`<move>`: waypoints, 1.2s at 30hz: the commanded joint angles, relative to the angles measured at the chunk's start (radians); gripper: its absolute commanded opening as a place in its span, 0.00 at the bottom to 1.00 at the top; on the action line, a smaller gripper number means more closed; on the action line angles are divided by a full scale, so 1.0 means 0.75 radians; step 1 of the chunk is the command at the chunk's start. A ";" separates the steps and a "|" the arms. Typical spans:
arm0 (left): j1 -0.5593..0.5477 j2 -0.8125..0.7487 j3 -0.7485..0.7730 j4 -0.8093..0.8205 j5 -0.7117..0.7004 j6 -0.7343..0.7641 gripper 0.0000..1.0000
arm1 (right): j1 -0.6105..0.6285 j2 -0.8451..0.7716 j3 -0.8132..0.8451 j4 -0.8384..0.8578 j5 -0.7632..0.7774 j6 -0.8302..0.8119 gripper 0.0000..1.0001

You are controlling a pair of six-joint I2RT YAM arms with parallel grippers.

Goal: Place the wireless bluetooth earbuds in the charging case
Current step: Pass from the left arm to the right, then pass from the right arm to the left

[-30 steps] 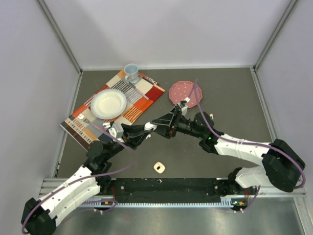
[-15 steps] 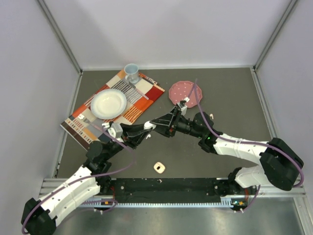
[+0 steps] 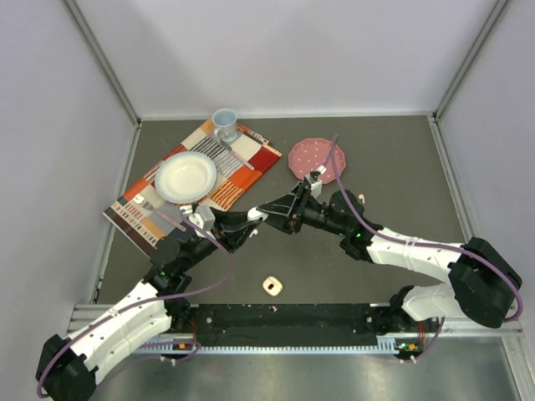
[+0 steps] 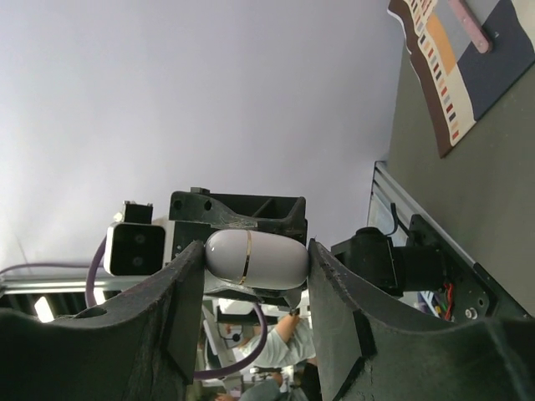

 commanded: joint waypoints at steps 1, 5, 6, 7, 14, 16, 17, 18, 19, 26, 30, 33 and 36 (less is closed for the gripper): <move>-0.006 0.031 0.054 -0.037 0.048 -0.022 0.36 | 0.032 -0.060 0.092 0.009 -0.003 -0.067 0.29; -0.004 0.041 0.060 -0.041 0.065 -0.026 0.36 | 0.032 -0.044 0.090 0.043 -0.017 -0.047 0.29; -0.006 0.045 0.060 -0.041 0.069 -0.028 0.38 | 0.032 -0.042 0.090 0.053 -0.017 -0.047 0.29; -0.006 0.047 0.060 -0.039 0.071 -0.030 0.38 | 0.032 -0.038 0.090 0.058 -0.019 -0.045 0.29; -0.006 0.041 0.058 -0.035 0.077 -0.026 0.34 | 0.036 -0.040 0.090 0.058 -0.019 -0.039 0.29; -0.006 0.031 0.048 -0.018 0.071 -0.024 0.38 | 0.032 -0.042 0.086 0.054 -0.015 -0.037 0.30; -0.006 0.029 0.045 -0.004 0.065 -0.024 0.41 | 0.034 -0.042 0.082 0.054 -0.015 -0.035 0.30; -0.006 0.023 0.043 -0.002 0.067 -0.020 0.44 | 0.034 -0.040 0.081 0.052 -0.013 -0.037 0.30; -0.006 0.017 0.043 0.000 0.069 -0.012 0.47 | 0.034 -0.042 0.079 0.050 -0.009 -0.037 0.30; -0.006 -0.032 0.023 0.066 0.050 -0.006 0.54 | 0.034 -0.040 0.077 0.029 0.003 -0.039 0.30; -0.006 -0.045 0.017 0.070 0.044 0.002 0.54 | 0.034 -0.040 0.075 0.037 0.003 -0.037 0.30; -0.006 -0.028 0.017 0.070 0.048 0.002 0.51 | 0.034 -0.042 0.079 0.041 -0.001 -0.039 0.30; -0.006 -0.004 0.017 0.078 0.056 -0.010 0.50 | 0.034 -0.040 0.081 0.045 -0.005 -0.039 0.30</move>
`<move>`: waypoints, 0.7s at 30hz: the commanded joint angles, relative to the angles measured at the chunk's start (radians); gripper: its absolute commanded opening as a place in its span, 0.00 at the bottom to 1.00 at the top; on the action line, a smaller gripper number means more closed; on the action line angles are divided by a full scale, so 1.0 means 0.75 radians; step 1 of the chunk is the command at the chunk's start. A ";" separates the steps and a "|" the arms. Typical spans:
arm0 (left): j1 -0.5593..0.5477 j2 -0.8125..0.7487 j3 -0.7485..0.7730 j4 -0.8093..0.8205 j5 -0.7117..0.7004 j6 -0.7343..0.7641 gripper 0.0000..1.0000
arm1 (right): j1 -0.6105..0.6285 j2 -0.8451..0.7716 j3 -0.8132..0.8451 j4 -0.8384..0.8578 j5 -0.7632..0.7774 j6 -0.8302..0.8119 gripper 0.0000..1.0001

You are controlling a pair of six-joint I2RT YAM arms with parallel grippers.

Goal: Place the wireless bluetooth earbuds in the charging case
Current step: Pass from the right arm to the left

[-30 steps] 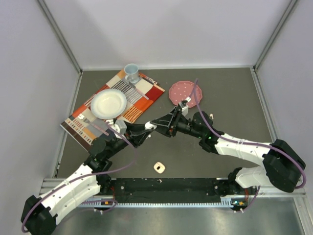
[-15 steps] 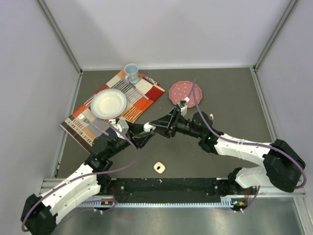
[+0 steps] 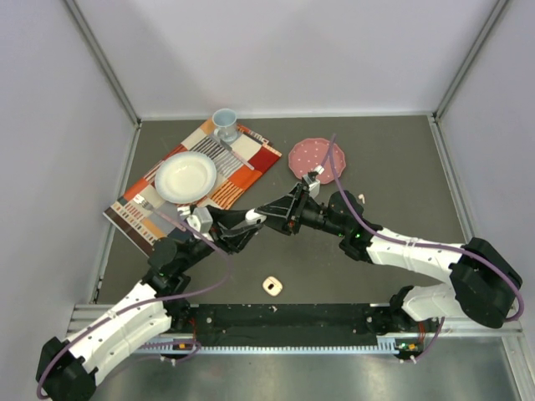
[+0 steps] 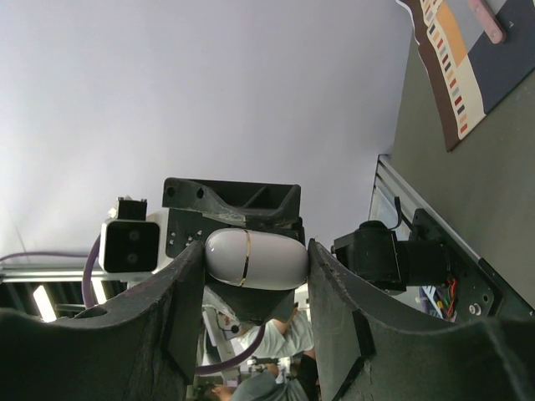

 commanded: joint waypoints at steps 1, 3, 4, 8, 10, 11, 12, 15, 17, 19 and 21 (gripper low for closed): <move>-0.005 0.035 -0.002 0.080 0.018 -0.007 0.50 | 0.012 -0.028 0.065 0.080 -0.005 -0.007 0.30; -0.005 0.050 -0.002 0.092 0.022 -0.009 0.50 | 0.012 -0.028 0.067 0.086 -0.009 -0.009 0.30; -0.005 0.052 -0.004 0.096 0.022 -0.009 0.50 | 0.014 -0.028 0.071 0.084 -0.011 -0.009 0.30; -0.005 0.054 -0.006 0.123 0.004 -0.007 0.36 | 0.014 -0.024 0.069 0.088 -0.011 -0.003 0.30; -0.005 0.048 -0.008 0.135 -0.004 -0.007 0.37 | 0.014 -0.020 0.069 0.096 -0.015 0.003 0.30; -0.005 0.048 -0.008 0.135 -0.008 -0.003 0.37 | 0.012 -0.018 0.069 0.104 -0.015 0.006 0.30; -0.005 0.048 -0.006 0.135 -0.008 -0.001 0.37 | 0.014 -0.014 0.069 0.111 -0.017 0.008 0.30; -0.005 0.054 -0.008 0.135 0.002 -0.001 0.36 | 0.016 -0.012 0.069 0.113 -0.017 0.010 0.30; -0.005 0.056 -0.010 0.139 0.002 -0.003 0.33 | 0.014 -0.016 0.069 0.113 -0.019 0.010 0.30; -0.005 0.056 -0.027 0.174 -0.006 -0.016 0.30 | 0.014 -0.014 0.069 0.111 -0.021 0.008 0.31; -0.005 0.058 -0.037 0.192 -0.014 -0.026 0.31 | 0.014 -0.014 0.067 0.107 -0.019 0.010 0.31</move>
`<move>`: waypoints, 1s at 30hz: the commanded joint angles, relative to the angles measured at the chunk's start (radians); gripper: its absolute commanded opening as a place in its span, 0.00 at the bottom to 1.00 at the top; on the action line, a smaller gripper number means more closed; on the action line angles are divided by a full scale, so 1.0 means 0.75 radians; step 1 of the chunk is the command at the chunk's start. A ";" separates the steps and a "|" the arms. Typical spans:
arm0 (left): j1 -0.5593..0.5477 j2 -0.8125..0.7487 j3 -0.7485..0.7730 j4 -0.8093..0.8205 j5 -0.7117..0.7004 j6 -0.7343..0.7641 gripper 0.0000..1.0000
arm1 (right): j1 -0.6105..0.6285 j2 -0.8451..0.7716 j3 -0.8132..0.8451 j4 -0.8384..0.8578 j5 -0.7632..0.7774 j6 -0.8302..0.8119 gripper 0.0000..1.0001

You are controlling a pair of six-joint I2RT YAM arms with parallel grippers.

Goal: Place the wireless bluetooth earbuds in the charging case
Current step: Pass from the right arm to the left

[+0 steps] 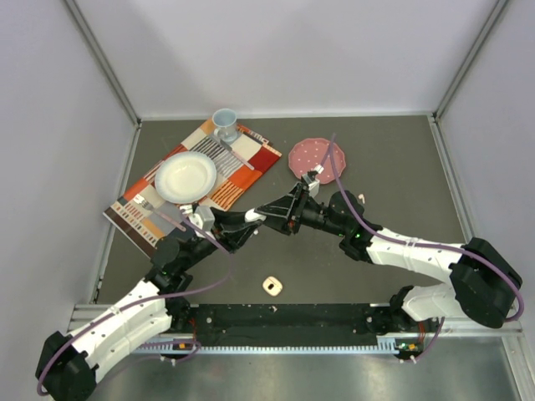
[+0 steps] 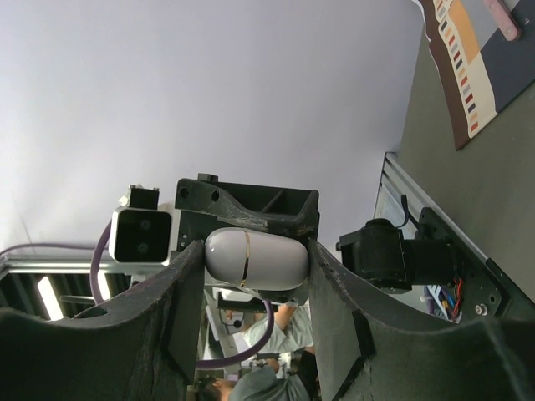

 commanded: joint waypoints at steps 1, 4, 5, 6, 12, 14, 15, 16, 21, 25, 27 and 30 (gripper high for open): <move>-0.005 -0.001 -0.029 0.138 -0.006 -0.016 0.31 | 0.013 -0.014 0.065 0.077 -0.007 0.008 0.31; -0.005 0.001 -0.029 0.146 -0.012 -0.016 0.27 | 0.013 -0.012 0.063 0.073 -0.005 0.008 0.31; -0.005 0.001 -0.029 0.148 -0.012 -0.016 0.27 | 0.013 -0.014 0.065 0.073 -0.005 0.008 0.31; -0.005 0.003 -0.027 0.148 -0.008 -0.016 0.27 | 0.013 -0.014 0.067 0.069 -0.007 0.010 0.31; -0.005 0.014 -0.021 0.150 -0.002 -0.020 0.34 | 0.011 -0.003 0.077 0.073 -0.017 0.008 0.31; -0.005 0.016 -0.021 0.150 0.000 -0.020 0.22 | 0.015 -0.001 0.077 0.073 -0.015 0.012 0.31; -0.005 0.016 -0.021 0.148 0.000 -0.020 0.21 | 0.013 -0.001 0.077 0.075 -0.017 0.012 0.31; -0.005 0.016 -0.023 0.150 0.000 -0.020 0.20 | 0.013 0.001 0.077 0.075 -0.019 0.012 0.31; -0.005 0.014 -0.023 0.159 0.000 -0.020 0.00 | 0.013 0.001 0.073 0.075 -0.022 0.002 0.43; -0.005 -0.015 -0.033 0.173 0.006 -0.022 0.00 | 0.013 -0.048 0.091 -0.074 0.001 -0.139 0.78; -0.005 -0.041 -0.051 0.173 -0.002 -0.012 0.00 | 0.009 -0.093 0.112 -0.192 0.052 -0.320 0.95; -0.005 -0.117 -0.088 0.165 -0.027 -0.003 0.00 | 0.007 -0.230 0.183 -0.413 0.140 -0.608 0.99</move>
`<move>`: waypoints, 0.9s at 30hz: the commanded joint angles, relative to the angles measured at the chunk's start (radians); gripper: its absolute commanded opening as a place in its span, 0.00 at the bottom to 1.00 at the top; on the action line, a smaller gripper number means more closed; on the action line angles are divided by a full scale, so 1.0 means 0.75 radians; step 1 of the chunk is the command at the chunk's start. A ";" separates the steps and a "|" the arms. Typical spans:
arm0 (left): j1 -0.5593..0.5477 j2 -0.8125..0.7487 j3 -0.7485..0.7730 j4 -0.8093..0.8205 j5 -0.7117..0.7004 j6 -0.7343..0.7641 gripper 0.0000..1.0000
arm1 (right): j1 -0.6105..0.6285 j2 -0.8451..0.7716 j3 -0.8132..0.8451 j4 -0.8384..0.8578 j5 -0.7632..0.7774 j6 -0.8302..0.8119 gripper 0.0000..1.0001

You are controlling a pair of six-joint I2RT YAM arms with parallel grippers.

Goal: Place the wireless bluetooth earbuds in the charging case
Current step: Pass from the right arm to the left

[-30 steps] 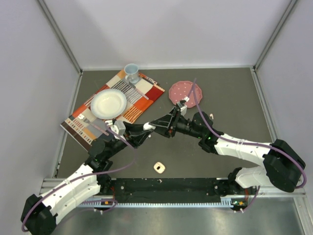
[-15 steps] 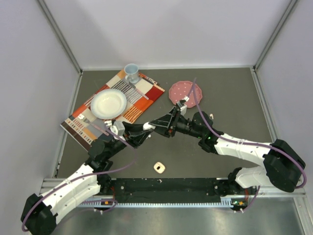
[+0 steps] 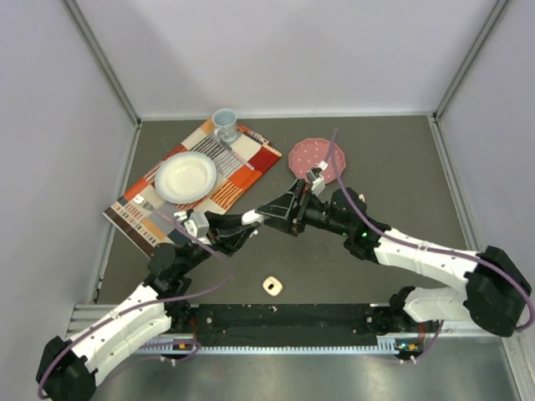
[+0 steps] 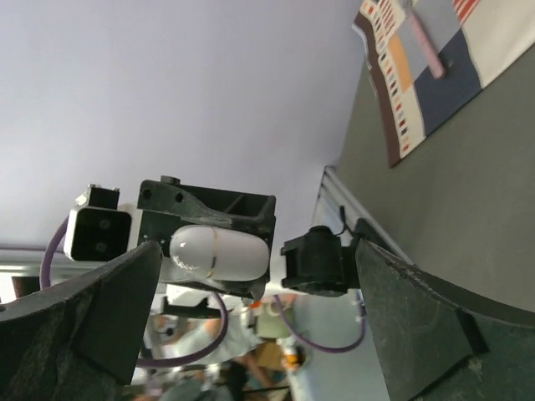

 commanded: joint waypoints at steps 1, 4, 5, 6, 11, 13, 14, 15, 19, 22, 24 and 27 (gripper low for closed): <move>-0.005 -0.126 -0.050 0.085 -0.052 0.008 0.00 | 0.005 -0.245 0.177 -0.319 0.124 -0.500 0.99; -0.005 -0.216 -0.085 0.105 -0.103 -0.022 0.00 | 0.009 -0.328 0.289 -0.544 0.142 -0.807 0.99; -0.005 -0.236 -0.089 0.099 -0.117 -0.051 0.00 | 0.010 -0.360 0.334 -0.588 0.128 -0.923 0.99; -0.005 -0.251 -0.087 0.095 -0.125 -0.057 0.00 | 0.012 -0.371 0.359 -0.637 0.116 -0.973 0.99; -0.005 -0.241 -0.069 0.136 -0.075 -0.094 0.00 | 0.052 -0.344 0.479 -0.901 0.101 -1.169 0.98; -0.005 -0.206 -0.079 0.199 -0.058 -0.110 0.00 | 0.089 -0.332 0.494 -0.944 0.128 -1.196 0.98; -0.005 -0.196 -0.085 0.228 -0.044 -0.122 0.00 | 0.105 -0.328 0.506 -0.962 0.154 -1.220 0.98; -0.005 -0.183 -0.087 0.246 -0.038 -0.129 0.00 | 0.140 -0.316 0.514 -0.972 0.165 -1.235 0.98; -0.005 -0.155 -0.069 0.240 -0.009 -0.133 0.00 | 0.210 -0.269 0.559 -1.024 0.222 -1.282 0.98; -0.005 -0.153 -0.048 0.200 0.018 -0.125 0.00 | 0.224 -0.234 0.578 -1.032 0.269 -1.290 0.98; -0.005 -0.149 -0.032 0.181 0.046 -0.123 0.00 | 0.224 -0.220 0.582 -1.026 0.277 -1.294 0.98; -0.005 -0.145 -0.020 0.161 0.091 -0.121 0.00 | 0.224 -0.207 0.594 -1.003 0.296 -1.296 0.98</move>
